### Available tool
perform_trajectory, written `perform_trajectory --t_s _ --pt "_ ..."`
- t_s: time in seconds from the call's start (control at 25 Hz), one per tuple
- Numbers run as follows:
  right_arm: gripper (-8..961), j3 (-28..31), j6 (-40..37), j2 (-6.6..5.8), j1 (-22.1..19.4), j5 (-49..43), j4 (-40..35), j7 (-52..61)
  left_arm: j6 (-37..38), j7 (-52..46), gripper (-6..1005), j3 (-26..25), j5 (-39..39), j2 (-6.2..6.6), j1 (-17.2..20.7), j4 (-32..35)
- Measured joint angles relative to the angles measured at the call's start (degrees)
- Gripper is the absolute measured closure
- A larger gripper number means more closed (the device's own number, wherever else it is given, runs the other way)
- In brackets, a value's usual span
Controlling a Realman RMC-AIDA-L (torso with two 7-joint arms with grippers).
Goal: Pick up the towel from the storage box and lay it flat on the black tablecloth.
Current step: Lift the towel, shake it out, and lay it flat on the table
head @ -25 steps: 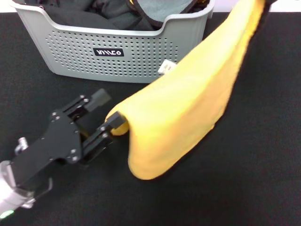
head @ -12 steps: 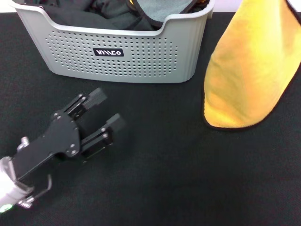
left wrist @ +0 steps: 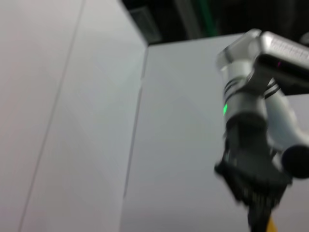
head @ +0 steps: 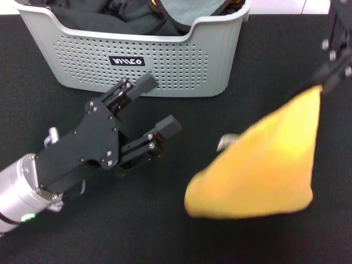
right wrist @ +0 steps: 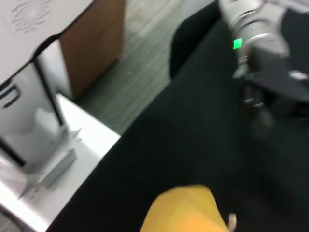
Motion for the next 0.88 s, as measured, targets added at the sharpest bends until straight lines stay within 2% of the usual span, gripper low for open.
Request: perform_trajectory --t_s 0.12,0.32,0.4,0.64,0.88 --pt "943 -2.5 0.0 0.39 -0.9 1.5 -1.3 -0.1 1.3 -1.4 204 0.1 0.2 0.52 -0.5 2.2" --pt "944 -3.2 -0.2 -0.18 -2.4 5.6 -5.9 0.0 2.0 -7.0 206 0.2 2.4 2.22 -1.6 2.6" --pt "944 -3.2 -0.2 -0.27 -2.9 6.7 -6.3 -0.3 2.5 -8.5 207 0.2 4.1 2.31 -2.6 2.6" --pt "944 -6.3 -0.3 0.35 -3.3 10.1 -8.4 -1.7 2.6 -10.5 210 0.2 11.5 0.98 -8.1 2.3" --pt "943 -7.7 -0.2 1.00 -3.8 11.9 -12.3 -1.9 1.8 -10.6 212 0.2 15.8 0.75 -9.0 2.1"
